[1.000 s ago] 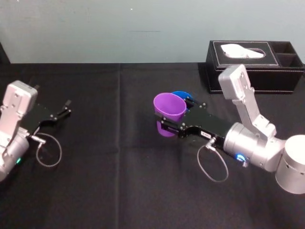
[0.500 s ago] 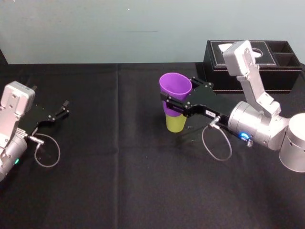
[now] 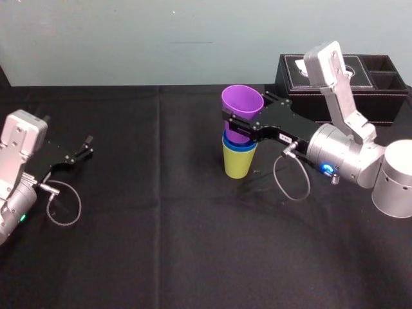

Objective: Stack the three plastic cups sequentially using one hand.

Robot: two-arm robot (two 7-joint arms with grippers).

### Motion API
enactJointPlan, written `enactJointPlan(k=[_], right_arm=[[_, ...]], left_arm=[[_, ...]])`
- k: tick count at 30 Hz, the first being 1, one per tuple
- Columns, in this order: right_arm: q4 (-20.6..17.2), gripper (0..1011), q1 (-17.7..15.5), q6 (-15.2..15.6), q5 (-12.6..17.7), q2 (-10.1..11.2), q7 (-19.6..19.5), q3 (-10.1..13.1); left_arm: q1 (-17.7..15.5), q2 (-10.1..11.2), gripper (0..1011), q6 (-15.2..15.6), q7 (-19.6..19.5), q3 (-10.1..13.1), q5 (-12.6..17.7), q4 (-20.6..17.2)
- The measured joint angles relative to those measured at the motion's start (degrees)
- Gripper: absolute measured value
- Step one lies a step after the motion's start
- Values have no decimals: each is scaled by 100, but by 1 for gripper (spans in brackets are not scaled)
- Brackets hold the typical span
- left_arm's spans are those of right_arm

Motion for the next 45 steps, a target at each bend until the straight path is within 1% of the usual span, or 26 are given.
enactJointPlan(k=[6, 15, 32, 45], right_arm=[[203, 732, 93, -53, -58, -68, -15, -12], [345, 731, 111, -107, -109, -109, -9, -28], [596, 731, 13, -259, -149, -200, 44, -46], [704, 732, -55, -371, -192, -240, 69, -42]], left_arm=[[0, 0, 1011, 0, 0, 0, 0, 0], [0, 0, 1011, 0, 0, 0, 0, 0], [0, 0, 1012, 0, 0, 0, 0, 0], [0, 0, 1011, 0, 0, 0, 0, 0]])
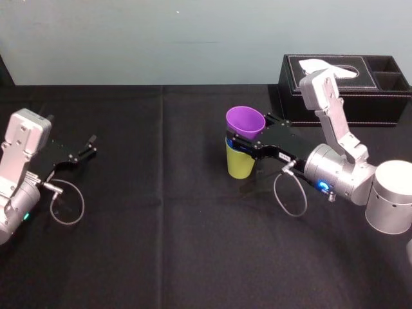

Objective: Stack the three plastic cups sequentially using one hand.

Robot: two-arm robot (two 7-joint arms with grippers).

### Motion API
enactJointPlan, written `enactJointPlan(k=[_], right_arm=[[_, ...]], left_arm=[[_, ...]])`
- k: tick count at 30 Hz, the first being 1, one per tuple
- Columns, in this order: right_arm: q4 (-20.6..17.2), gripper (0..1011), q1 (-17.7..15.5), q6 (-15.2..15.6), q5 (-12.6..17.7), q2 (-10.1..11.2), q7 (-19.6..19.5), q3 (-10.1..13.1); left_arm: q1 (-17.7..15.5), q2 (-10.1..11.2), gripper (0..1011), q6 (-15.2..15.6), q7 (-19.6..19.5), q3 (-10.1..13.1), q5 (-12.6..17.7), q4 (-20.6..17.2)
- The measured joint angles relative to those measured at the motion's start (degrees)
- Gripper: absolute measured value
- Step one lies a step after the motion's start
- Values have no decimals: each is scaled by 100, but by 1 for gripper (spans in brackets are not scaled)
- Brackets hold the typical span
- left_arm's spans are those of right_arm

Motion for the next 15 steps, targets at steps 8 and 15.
enactJointPlan(k=[8, 15], right_arm=[[53, 731, -21, -38, -31, -20, 10, 6], [72, 732, -26, -58, -68, -22, 23, -2]], left_arm=[[0, 0, 1011, 0, 0, 0, 0, 0], [0, 0, 1012, 0, 0, 0, 0, 0]])
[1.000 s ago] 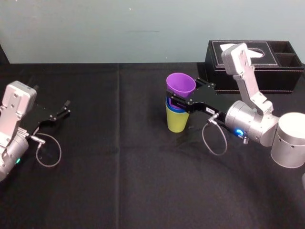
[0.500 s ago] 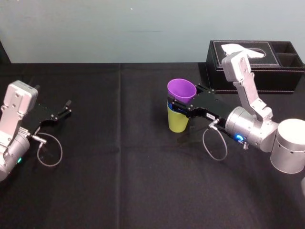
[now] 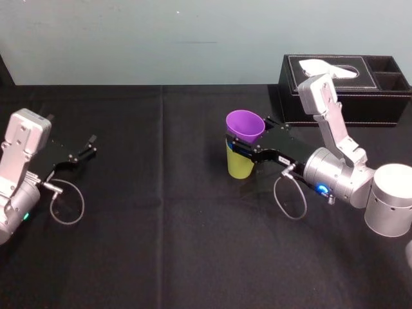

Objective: Stack the three plastic cups sequentially using one hand.

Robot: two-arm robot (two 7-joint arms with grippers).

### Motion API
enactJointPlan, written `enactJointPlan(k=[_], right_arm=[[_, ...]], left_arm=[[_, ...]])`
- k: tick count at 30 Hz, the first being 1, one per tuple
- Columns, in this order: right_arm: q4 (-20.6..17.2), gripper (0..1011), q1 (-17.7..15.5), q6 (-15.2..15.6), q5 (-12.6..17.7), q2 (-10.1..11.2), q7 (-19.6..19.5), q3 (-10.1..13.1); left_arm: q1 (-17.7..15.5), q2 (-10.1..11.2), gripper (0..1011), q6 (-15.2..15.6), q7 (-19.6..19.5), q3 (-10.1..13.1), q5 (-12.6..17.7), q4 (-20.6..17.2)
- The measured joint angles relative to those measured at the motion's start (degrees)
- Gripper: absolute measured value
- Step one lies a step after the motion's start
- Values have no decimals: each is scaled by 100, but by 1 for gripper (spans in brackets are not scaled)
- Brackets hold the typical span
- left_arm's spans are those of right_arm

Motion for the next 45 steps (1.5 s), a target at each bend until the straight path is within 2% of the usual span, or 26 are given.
enactJointPlan(k=[10, 20, 33, 38, 45], right_arm=[[0, 738, 1, 0, 5, 4, 6, 0], [-2, 998, 4, 2, 11, 6, 5, 0], [-26, 1004, -3, 3, 14, 10, 3, 2], [-304, 1004, -153, -65, 7, 56, -61, 86], [-753, 1004, -516, -196, 69, 105, -286, 345]], left_arm=[[0, 0, 1011, 0, 0, 0, 0, 0], [0, 0, 1011, 0, 0, 0, 0, 0], [0, 0, 1011, 0, 0, 0, 0, 0], [0, 0, 1011, 0, 0, 0, 0, 0], [0, 0, 1011, 0, 0, 0, 0, 0]])
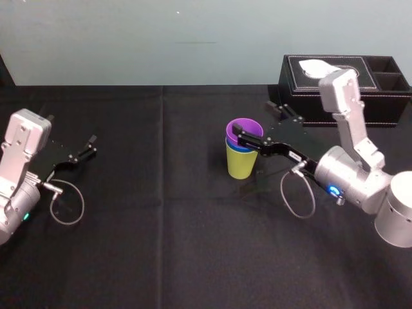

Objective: Stack the three plastic cups sequentially using one hand.

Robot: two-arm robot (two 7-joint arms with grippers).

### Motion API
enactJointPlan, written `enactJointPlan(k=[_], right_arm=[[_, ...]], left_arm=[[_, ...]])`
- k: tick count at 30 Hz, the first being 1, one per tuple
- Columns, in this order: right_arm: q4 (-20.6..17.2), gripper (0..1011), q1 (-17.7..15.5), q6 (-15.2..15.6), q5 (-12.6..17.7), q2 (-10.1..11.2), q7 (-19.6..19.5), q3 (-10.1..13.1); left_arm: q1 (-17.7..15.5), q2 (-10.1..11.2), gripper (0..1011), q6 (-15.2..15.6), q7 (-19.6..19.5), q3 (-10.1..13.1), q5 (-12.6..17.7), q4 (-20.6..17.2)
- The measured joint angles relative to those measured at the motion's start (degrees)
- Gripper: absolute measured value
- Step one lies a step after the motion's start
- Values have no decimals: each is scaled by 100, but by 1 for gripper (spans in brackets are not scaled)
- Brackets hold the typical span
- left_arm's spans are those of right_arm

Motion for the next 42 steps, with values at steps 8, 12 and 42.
enactJointPlan(k=[8, 12, 42], right_arm=[[-308, 1004, -516, -325, -62, -113, -548, 422], [-370, 1004, -806, -501, -189, -298, -1047, 708], [4, 1004, -1004, -497, -853, -736, -1805, 1070]], left_arm=[[0, 0, 1011, 0, 0, 0, 0, 0], [0, 0, 1011, 0, 0, 0, 0, 0], [0, 0, 1011, 0, 0, 0, 0, 0]])
